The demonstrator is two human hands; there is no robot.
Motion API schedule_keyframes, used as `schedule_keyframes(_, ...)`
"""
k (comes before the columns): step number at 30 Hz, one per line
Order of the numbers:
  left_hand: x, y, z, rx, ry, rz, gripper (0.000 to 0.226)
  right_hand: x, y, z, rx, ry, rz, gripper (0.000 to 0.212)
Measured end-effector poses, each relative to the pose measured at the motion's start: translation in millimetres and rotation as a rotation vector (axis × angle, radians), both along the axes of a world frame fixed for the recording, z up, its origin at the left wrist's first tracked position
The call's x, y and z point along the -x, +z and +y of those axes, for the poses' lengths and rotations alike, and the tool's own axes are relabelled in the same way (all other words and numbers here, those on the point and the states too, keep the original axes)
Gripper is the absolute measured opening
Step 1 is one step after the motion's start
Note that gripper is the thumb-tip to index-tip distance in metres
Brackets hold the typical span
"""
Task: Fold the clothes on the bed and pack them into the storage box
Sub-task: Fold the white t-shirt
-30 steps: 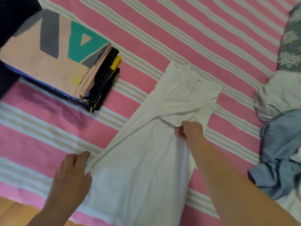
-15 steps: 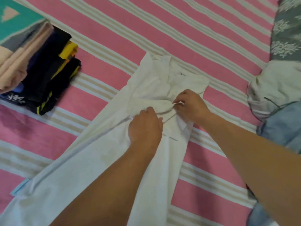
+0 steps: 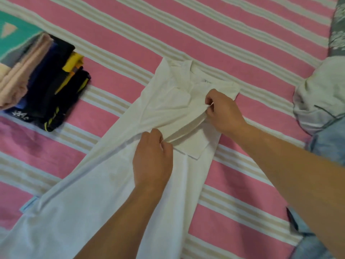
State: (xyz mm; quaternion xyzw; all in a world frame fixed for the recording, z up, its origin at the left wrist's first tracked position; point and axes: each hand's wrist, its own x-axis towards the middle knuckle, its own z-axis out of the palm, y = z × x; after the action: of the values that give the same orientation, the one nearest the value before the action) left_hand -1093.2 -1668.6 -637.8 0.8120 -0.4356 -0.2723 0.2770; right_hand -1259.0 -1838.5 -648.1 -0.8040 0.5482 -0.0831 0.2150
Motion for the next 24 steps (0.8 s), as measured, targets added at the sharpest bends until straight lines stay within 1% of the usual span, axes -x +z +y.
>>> schedule_keyframes(2, 6.4, -2.8, 18.4, 0.033, -0.032, -0.049, 0.009, 4.3, -6.2, 4.5, -0.011, 0.012, -0.001, 0.02)
schedule_keyframes(4, 8.3, -15.9, 32.6, -0.025, -0.056, -0.102, 0.004, 9.6, -13.4, 9.7, -0.007, 0.042, 0.055, 0.021)
schedule_keyframes(7, 7.0, -30.7, 40.7, -0.147, -0.159, -0.235, 0.007, 15.5, -22.0, 18.5, 0.021, 0.106, 0.129, 0.023)
schedule_keyframes(9, 1.3, -24.9, 43.3, -0.167, -0.204, -0.309, 0.01, 14.2, -23.7, 29.5, 0.04, 0.047, 0.121, 0.03)
schedule_keyframes(11, -16.9, -9.8, 53.3, -0.117, -0.202, -0.352, 0.015, 9.0, -23.2, 44.5, -0.021, -0.211, 0.025, 0.039)
schedule_keyframes(13, -51.8, 4.7, 74.9, -0.06, -0.142, -0.385, 0.03, -0.8, -23.6, 57.3, -0.204, -0.543, -0.171, 0.039)
schedule_keyframes(14, -74.9, 9.7, 89.8, -0.071, -0.12, -0.424, 0.039, -9.5, -20.7, 61.3, -0.302, -0.676, -0.252, 0.038)
schedule_keyframes(16, -123.4, 9.2, 124.2, -0.171, -0.101, -0.503, 0.057, -25.7, -17.0, 61.4, -0.501, -0.847, -0.332, 0.031)
schedule_keyframes(18, -168.4, 1.8, 161.6, -0.299, -0.088, -0.51, 0.074, -46.5, -6.9, 58.6, -0.662, -0.958, -0.37, 0.02)
schedule_keyframes(19, -186.2, -2.2, 180.0, -0.362, -0.094, -0.496, 0.08, -56.7, -4.5, 56.2, -0.711, -1.045, -0.453, 0.015)
schedule_keyframes(20, -199.0, -5.7, 194.8, -0.415, -0.116, -0.479, 0.081, -64.9, -0.3, 53.8, -0.786, -1.137, -0.581, 0.008)
schedule_keyframes(21, -209.4, -8.7, 206.6, -0.461, -0.129, -0.467, 0.077, -72.5, 4.6, 53.1, -0.845, -1.203, -0.677, 0.007)
schedule_keyframes(23, -230.6, -10.9, 218.9, -0.542, -0.059, -0.41, 0.058, -84.3, 12.6, 53.9, -0.945, -1.209, -0.696, 0.005)
schedule_keyframes(24, -240.6, -11.9, 221.9, -0.572, -0.003, -0.354, 0.048, -87.9, 15.8, 55.8, -0.975, -1.213, -0.695, 0.017)
